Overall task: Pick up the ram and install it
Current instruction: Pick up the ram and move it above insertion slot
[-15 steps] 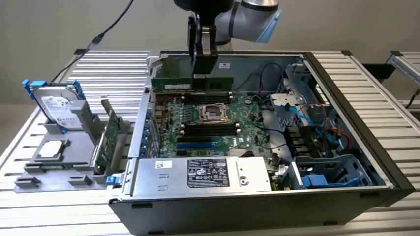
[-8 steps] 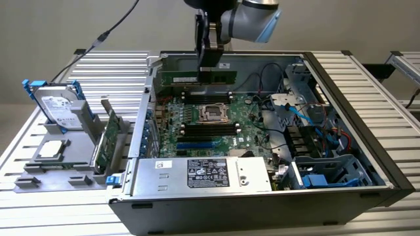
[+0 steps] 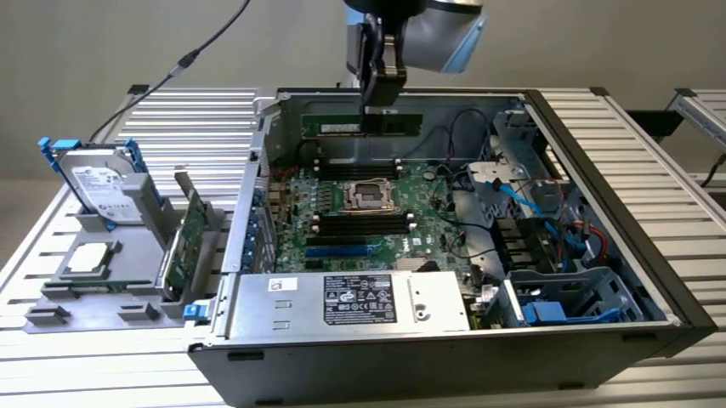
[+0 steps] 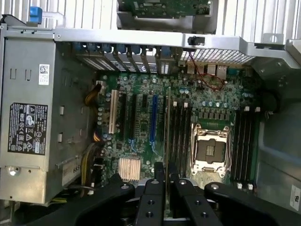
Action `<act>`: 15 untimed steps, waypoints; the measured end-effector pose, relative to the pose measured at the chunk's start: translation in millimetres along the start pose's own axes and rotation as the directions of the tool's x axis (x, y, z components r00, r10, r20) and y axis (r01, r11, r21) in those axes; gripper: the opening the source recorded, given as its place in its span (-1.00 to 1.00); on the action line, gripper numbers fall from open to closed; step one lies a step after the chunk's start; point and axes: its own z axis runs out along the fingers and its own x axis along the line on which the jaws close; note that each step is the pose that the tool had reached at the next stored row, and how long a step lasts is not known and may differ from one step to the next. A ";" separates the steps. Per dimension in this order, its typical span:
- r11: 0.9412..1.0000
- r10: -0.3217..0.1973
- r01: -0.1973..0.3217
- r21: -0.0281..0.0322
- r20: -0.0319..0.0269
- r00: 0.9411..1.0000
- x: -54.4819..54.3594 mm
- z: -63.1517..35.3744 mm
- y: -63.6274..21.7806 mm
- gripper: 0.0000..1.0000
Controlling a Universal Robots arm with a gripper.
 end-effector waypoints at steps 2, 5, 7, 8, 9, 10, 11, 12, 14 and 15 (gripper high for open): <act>1.000 0.000 0.000 0.000 -0.002 1.000 -6.7 1.9 -6.6 -0.72; 1.000 0.000 0.000 0.000 -0.004 1.000 -16.6 5.1 -17.2 -0.72; 1.000 0.000 0.000 0.000 -0.005 1.000 -22.8 7.5 -23.7 -0.72; 1.000 0.000 0.000 0.000 -0.005 1.000 -25.6 8.8 -25.9 -0.72; 1.000 0.001 -0.001 0.000 -0.006 1.000 -27.8 10.3 -26.4 -0.72; 1.000 0.002 -0.002 -0.001 -0.006 1.000 -29.2 11.9 -26.6 -0.72; 1.000 0.005 -0.005 -0.001 -0.007 1.000 -30.1 13.5 -26.8 -0.72; 1.000 0.008 -0.008 -0.001 -0.006 1.000 -30.6 14.8 -26.9 -0.72; 1.000 0.022 -0.022 -0.001 -0.005 1.000 -31.1 17.4 -26.7 -0.72; 1.000 0.031 -0.031 -0.001 -0.005 1.000 -31.2 18.7 -26.5 -0.72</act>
